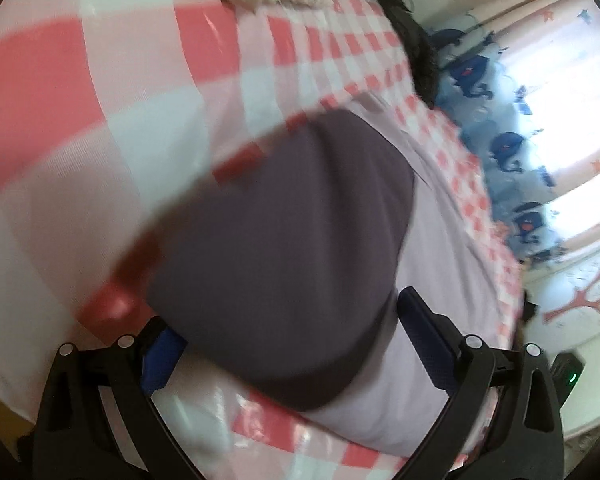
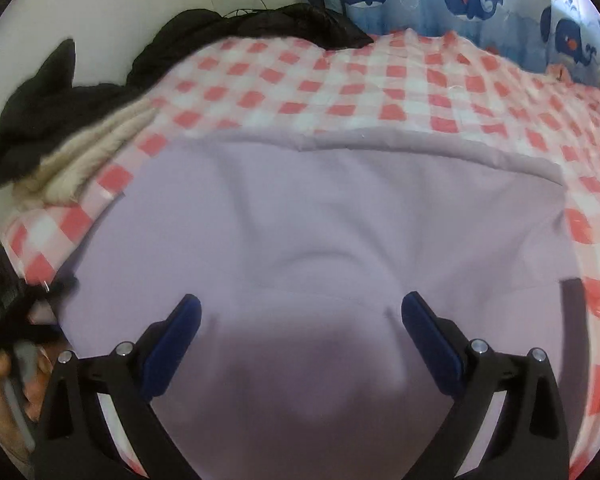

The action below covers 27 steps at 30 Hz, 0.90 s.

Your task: Fold large clothes

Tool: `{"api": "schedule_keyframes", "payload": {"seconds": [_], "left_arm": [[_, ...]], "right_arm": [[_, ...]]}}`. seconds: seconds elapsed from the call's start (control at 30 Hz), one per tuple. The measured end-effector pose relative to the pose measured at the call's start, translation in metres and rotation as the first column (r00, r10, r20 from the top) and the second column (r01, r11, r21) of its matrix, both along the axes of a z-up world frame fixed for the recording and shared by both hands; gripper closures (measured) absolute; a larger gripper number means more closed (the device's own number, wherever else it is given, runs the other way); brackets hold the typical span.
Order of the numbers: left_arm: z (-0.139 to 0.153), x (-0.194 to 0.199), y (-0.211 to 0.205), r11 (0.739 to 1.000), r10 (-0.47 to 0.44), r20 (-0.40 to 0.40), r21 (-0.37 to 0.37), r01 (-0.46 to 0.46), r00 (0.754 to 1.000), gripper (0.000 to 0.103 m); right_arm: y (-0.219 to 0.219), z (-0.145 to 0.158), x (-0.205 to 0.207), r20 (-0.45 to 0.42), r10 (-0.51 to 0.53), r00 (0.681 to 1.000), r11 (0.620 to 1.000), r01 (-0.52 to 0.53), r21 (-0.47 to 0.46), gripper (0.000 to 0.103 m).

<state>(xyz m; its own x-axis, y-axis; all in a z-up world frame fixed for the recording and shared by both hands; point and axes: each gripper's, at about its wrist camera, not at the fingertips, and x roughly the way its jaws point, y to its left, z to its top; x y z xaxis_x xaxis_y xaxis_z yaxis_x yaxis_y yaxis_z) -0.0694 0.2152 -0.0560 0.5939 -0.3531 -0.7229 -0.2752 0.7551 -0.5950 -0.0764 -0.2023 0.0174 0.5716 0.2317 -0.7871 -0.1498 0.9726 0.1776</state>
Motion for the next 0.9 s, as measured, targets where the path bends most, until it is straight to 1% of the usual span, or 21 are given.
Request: {"api": "schedule_keyframes", "payload": {"seconds": [0.03,0.07,0.1,0.2,0.23,0.27,0.3,0.33,0.37,0.4,0.43,0.5,0.53,0.57,0.6,0.67,0.7,0.77,0.8,0.83,0.9], "left_arm": [[0.0,0.005,0.001,1.0,-0.009,-0.012,0.024,0.009,1.0,0.009],[0.0,0.009,0.002,0.999,-0.014,-0.025,0.032,0.014,1.0,0.009],[-0.002,0.011,0.005,1.0,-0.013,-0.042,0.026,0.014,0.999,0.009],[-0.007,0.016,0.013,1.0,-0.007,-0.073,-0.024,0.005,0.997,0.008],[-0.008,0.017,0.014,0.999,-0.008,-0.072,-0.037,0.005,0.997,0.008],[-0.01,0.015,0.015,0.999,-0.011,-0.07,-0.054,0.007,0.997,0.008],[-0.011,0.016,0.016,0.997,-0.011,-0.071,-0.073,0.005,0.997,0.008],[-0.009,0.014,0.015,0.997,-0.004,-0.066,-0.082,-0.001,0.998,0.009],[-0.006,0.01,0.013,0.997,0.002,-0.051,-0.08,-0.006,0.999,0.011],[-0.001,0.007,0.011,0.997,0.001,-0.029,-0.072,-0.003,1.0,0.011],[0.001,0.006,0.008,0.998,-0.007,-0.013,-0.055,0.007,1.0,0.011],[-0.002,0.008,0.005,1.0,-0.013,-0.032,-0.029,0.012,0.999,0.011],[-0.007,0.011,0.006,0.999,-0.007,-0.049,-0.037,0.005,0.999,0.011],[-0.014,0.012,0.008,0.996,0.001,-0.071,-0.087,-0.007,0.997,0.011],[-0.014,0.012,0.009,0.994,0.006,-0.076,-0.106,-0.014,0.997,0.011],[-0.01,0.01,0.007,0.994,0.007,-0.067,-0.11,-0.015,0.998,0.011],[-0.008,0.01,0.005,0.996,-0.002,-0.061,-0.094,-0.004,0.998,0.011],[-0.012,0.014,0.001,0.998,-0.011,-0.069,-0.066,0.006,0.998,0.011],[-0.015,0.017,0.002,0.997,-0.007,-0.078,-0.076,0.001,0.997,0.011],[-0.017,0.018,0.003,0.996,0.004,-0.081,-0.094,-0.011,0.997,0.011],[-0.009,0.016,-0.001,0.996,0.018,-0.063,-0.09,-0.023,0.998,0.011]], "right_arm": [[0.006,-0.021,0.004,-0.089,0.058,0.994,0.997,-0.063,-0.052,0.006],[0.008,-0.029,0.006,-0.101,0.087,0.991,0.993,-0.094,-0.065,0.006],[0.003,-0.027,0.002,-0.084,0.097,0.992,0.994,-0.101,-0.05,0.007],[-0.019,0.003,-0.016,0.001,0.014,1.0,0.999,-0.014,0.031,0.007],[-0.029,0.013,-0.024,0.044,-0.021,0.999,0.999,0.019,0.047,0.007],[-0.032,0.011,-0.027,0.045,-0.046,0.998,0.999,0.045,0.031,0.007],[-0.033,0.004,-0.025,0.021,-0.051,0.998,0.999,0.051,0.014,0.007],[-0.031,-0.018,-0.017,-0.076,-0.019,0.997,0.999,0.017,-0.031,0.006],[-0.027,-0.027,-0.015,-0.098,0.003,0.995,0.998,-0.009,-0.059,0.006],[-0.024,-0.022,-0.022,-0.055,-0.011,0.998,0.997,0.007,-0.076,0.007],[-0.02,-0.013,-0.028,-0.018,-0.02,1.0,0.999,0.02,-0.051,0.007],[-0.008,0.004,-0.039,0.073,-0.003,0.997,1.0,0.003,0.008,0.007],[0.001,0.006,-0.041,0.093,0.006,0.996,1.0,-0.006,-0.007,0.007],[0.016,-0.001,-0.037,0.065,0.037,0.997,0.999,-0.034,-0.04,0.007],[0.03,-0.017,-0.027,-0.005,0.06,0.998,0.995,-0.06,-0.073,0.005],[0.042,-0.029,-0.024,-0.01,0.063,0.998,0.988,-0.064,-0.142,0.005],[0.042,-0.024,-0.025,-0.013,0.055,0.998,0.989,-0.057,-0.135,0.006],[0.037,-0.001,-0.034,0.067,0.053,0.996,0.998,-0.05,-0.048,0.006],[0.039,0.007,-0.039,0.105,0.052,0.993,0.997,-0.045,-0.065,0.006],[0.044,0.003,-0.04,0.097,0.061,0.993,0.994,-0.053,-0.091,0.006],[0.053,-0.022,-0.028,-0.014,0.088,0.996,0.988,-0.089,-0.122,0.005]]}}
